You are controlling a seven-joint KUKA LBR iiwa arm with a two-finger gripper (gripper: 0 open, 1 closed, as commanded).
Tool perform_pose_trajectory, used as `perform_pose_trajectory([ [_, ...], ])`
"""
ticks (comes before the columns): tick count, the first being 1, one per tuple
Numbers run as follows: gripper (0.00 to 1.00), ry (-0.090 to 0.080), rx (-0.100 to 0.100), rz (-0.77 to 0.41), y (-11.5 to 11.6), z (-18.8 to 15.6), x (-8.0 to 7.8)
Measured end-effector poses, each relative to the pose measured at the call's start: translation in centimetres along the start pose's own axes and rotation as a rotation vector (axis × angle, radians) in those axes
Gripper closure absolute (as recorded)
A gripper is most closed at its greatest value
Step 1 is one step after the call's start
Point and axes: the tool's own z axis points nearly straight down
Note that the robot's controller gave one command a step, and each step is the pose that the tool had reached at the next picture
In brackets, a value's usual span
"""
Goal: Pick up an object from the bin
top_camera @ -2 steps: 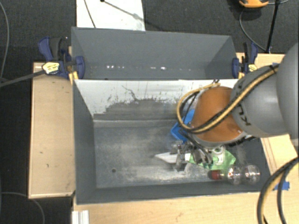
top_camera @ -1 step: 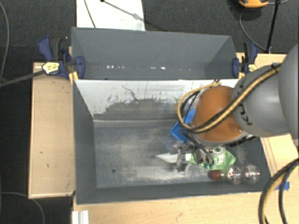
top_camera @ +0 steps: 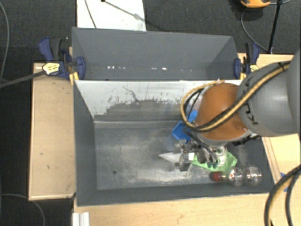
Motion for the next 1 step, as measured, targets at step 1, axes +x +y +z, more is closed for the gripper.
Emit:
perform_pose_trajectory([
  [1,1.00,0.000,0.000,0.000,0.00,-1.34,-0.02],
])
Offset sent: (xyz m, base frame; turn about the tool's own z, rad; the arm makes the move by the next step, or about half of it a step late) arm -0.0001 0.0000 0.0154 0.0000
